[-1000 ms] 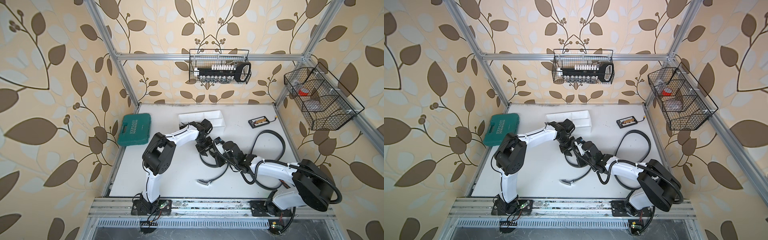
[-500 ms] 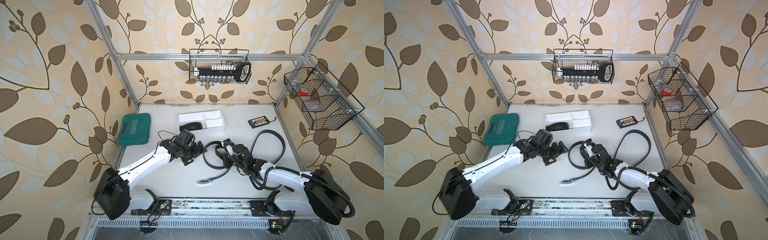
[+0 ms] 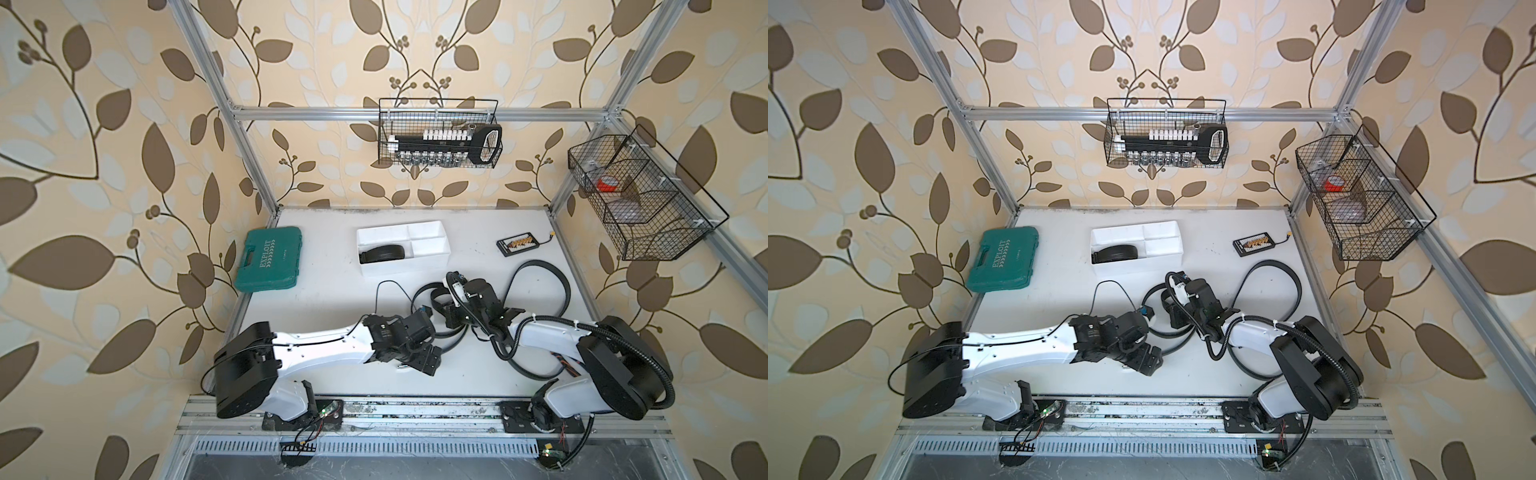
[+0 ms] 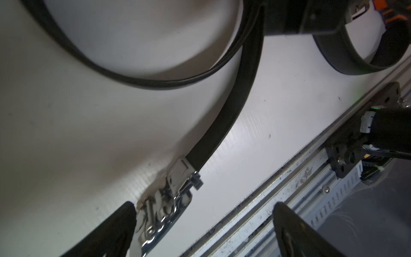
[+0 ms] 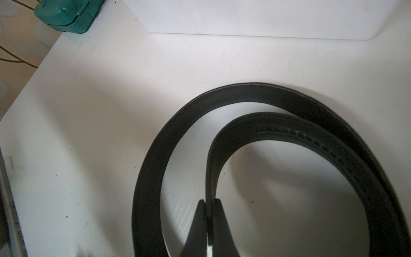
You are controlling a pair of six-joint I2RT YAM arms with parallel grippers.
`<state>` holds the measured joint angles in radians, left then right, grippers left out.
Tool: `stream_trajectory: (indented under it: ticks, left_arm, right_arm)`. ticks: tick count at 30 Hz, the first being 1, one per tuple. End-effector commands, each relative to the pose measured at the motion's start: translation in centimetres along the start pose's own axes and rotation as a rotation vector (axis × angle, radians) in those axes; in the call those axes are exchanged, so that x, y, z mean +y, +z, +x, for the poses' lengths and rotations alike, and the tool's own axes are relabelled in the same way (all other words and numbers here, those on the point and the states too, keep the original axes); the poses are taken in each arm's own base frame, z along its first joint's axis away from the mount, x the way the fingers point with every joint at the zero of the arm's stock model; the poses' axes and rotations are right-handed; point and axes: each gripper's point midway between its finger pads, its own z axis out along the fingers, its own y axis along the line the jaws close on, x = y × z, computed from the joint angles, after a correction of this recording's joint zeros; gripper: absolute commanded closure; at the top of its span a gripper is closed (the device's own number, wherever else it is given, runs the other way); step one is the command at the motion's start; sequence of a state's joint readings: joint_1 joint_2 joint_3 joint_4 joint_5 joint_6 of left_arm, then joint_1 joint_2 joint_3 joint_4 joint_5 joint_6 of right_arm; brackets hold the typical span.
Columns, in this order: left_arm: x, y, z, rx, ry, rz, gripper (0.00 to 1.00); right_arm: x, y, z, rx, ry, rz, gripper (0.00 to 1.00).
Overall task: Place the belts into the storage roll
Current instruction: Roll the belt at the center of the board.
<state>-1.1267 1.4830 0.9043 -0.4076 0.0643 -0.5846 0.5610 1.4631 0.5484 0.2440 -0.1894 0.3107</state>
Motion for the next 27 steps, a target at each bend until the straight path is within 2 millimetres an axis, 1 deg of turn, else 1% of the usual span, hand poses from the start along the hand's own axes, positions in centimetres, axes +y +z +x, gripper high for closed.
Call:
stream_trajectory:
  ticks: [1,2,4,6,8,11,13,16,18,19,20,23,27]
  left_arm:
    - [-1.4,0.7,-1.8,-0.036,0.181,0.003,0.1]
    - [-1.8,1.0,-1.8,-0.033,0.201,0.008,0.1]
    - [-1.9,1.7,-1.8,-0.009,0.223,-0.003,0.14]
    - [-1.1,2.7,-1.6,0.025,0.231,-0.061,0.17]
    - [-0.5,3.6,-1.4,0.053,0.24,-0.106,0.25]
    - [0.2,4.9,-1.2,0.063,0.233,-0.14,0.45]
    - [0.5,5.4,-1.0,0.072,0.234,-0.153,0.56]
    - [1.2,5.4,-0.5,0.087,0.23,-0.176,0.8]
    - [1.7,5.2,0.0,0.1,0.226,-0.185,0.93]
    - [1.9,5.2,0.4,0.109,0.223,-0.19,0.97]
    - [2.2,5.0,0.8,0.12,0.218,-0.195,1.0]
    - [3.2,4.3,2.1,0.144,0.187,-0.211,1.0]
    - [5.3,2.1,4.2,0.134,0.107,-0.249,1.0]
  right_arm:
    - [-0.2,0.3,0.3,0.025,0.046,-0.018,1.0]
    - [-0.3,0.3,0.5,0.029,0.05,-0.017,1.0]
    - [-0.5,0.2,0.6,0.034,0.057,-0.013,1.0]
    - [-0.7,0.2,0.6,0.035,0.064,-0.013,1.0]
    - [-0.8,0.1,0.7,0.036,0.071,-0.017,1.0]
    - [-0.9,0.1,0.7,0.036,0.083,-0.023,1.0]
    - [-1.0,0.0,0.8,0.036,0.088,-0.022,1.0]
    - [-1.3,-0.1,1.1,0.047,0.087,-0.004,1.0]
    - [-1.9,-0.3,1.3,0.053,0.092,0.027,1.0]
    - [-2.1,-0.3,1.4,0.052,0.097,0.035,1.0]
    - [-2.2,-0.4,1.3,0.046,0.101,0.042,1.0]
    - [-2.9,-0.7,1.3,0.041,0.126,0.083,1.0]
    - [-3.1,-0.6,1.6,0.045,0.14,0.096,1.0]
